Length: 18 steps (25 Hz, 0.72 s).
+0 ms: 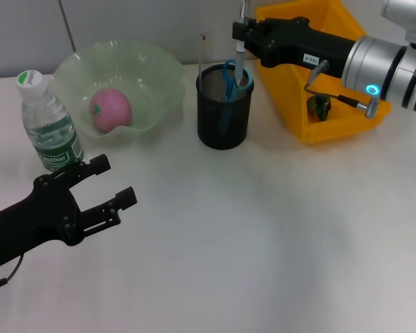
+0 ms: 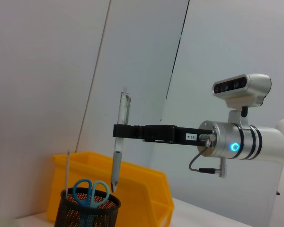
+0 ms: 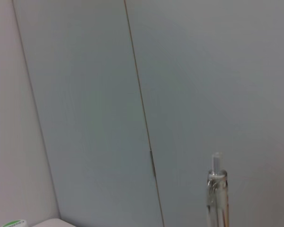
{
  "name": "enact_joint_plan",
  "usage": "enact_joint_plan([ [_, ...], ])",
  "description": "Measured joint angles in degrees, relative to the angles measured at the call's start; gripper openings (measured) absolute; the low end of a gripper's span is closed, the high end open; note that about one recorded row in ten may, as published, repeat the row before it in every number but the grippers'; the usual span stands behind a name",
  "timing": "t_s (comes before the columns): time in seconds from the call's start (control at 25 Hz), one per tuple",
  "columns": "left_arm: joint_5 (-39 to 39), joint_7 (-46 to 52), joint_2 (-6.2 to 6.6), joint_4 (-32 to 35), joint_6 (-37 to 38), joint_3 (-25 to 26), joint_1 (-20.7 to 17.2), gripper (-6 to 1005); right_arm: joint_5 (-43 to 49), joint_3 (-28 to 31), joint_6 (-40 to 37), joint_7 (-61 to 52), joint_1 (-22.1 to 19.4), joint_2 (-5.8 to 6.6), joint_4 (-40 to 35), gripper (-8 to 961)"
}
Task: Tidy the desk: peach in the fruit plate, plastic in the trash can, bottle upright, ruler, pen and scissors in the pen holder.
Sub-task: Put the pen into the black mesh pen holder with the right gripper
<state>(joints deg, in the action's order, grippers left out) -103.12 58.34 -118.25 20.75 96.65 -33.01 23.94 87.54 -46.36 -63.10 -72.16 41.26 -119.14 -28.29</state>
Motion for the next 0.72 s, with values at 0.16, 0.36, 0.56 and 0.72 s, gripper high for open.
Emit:
enact_joint_plan([
  [0.16, 0.0, 0.2, -0.06, -0.2, 0.0, 0.0, -0.1, 838, 0.0, 0.0, 1.4, 0.2, 1.0, -0.10, 0.9, 125],
  [0.36, 0.0, -0.2, -0.12, -1.4, 0.0, 0.1, -0.4, 837, -0.1, -0.5, 3.6, 1.6, 2.6, -0.18, 3.2, 126],
  [0.56, 0.1, -0.3, -0.17, -2.1, 0.2, 0.0, -0.5, 837, -0.1, -0.5, 4.4, 3.4, 3.9, -0.26, 5.8, 126],
  [0.72, 0.3, -0.4, -0.19, -2.1, 0.9, 0.0, -1.0, 837, -0.1, -0.6, 6.2, 3.8, 4.2, -0.36, 6.1, 125],
])
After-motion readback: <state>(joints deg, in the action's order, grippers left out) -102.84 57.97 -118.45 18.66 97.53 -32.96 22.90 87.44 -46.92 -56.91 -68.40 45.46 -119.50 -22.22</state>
